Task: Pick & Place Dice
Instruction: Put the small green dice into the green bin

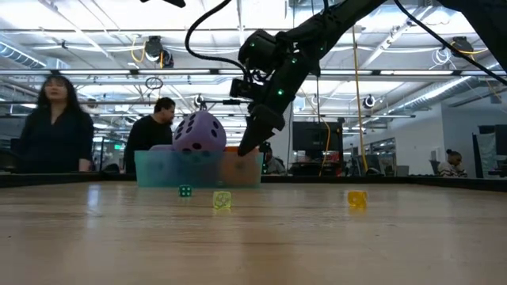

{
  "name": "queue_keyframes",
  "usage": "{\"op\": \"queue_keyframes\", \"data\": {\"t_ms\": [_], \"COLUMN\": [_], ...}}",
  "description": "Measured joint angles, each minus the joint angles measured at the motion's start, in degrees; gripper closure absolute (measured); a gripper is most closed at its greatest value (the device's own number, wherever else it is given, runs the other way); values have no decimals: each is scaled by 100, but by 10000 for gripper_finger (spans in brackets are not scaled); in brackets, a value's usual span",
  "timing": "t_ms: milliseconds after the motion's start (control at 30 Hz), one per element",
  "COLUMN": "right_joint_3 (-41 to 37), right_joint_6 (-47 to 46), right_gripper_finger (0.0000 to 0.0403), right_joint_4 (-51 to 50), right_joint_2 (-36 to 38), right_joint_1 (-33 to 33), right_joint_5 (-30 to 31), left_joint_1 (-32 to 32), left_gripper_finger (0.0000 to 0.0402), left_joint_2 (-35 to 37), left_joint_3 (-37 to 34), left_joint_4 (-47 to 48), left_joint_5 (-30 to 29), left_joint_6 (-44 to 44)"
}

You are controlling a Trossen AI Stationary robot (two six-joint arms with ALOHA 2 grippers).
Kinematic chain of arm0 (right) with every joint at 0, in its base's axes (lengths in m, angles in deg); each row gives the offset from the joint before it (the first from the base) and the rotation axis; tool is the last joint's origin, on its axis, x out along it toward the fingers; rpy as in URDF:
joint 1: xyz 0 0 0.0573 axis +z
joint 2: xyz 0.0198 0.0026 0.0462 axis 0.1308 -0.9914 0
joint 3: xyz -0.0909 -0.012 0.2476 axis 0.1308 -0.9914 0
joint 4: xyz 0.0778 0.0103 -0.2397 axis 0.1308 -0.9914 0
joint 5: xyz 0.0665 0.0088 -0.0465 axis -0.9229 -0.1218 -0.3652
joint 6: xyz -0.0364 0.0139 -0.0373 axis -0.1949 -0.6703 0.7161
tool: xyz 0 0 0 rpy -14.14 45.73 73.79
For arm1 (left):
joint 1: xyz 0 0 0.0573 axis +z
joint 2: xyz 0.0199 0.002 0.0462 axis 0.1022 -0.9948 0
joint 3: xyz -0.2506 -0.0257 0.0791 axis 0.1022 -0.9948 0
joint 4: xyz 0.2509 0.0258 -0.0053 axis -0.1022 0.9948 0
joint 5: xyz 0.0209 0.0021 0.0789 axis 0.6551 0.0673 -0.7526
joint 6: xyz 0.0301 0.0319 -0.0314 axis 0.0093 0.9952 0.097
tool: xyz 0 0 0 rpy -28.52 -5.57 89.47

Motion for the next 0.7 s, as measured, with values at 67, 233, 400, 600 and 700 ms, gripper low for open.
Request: {"op": "queue_keyframes", "data": {"t_ms": [67,233,400,600,700], "right_joint_3": [0,-10,-4,-4,-4], "right_joint_6": [1,-61,-179,-586,-950], "right_gripper_finger": [255,255,257,260,263], "right_joint_4": [90,199,141,69,24], "right_joint_2": [43,176,415,814,1048], "right_joint_1": [22,75,163,332,432], "right_joint_5": [159,534,609,648,506], "left_joint_1": [2,0,1,1,1], "left_gripper_finger": [135,135,135,135,135], "left_joint_2": [-1,-1,0,1,1], "left_joint_3": [0,0,0,0,0], "left_joint_4": [0,0,0,-2,-1], "left_joint_5": [0,0,0,-1,0], "left_joint_6": [1,0,1,0,0]}}
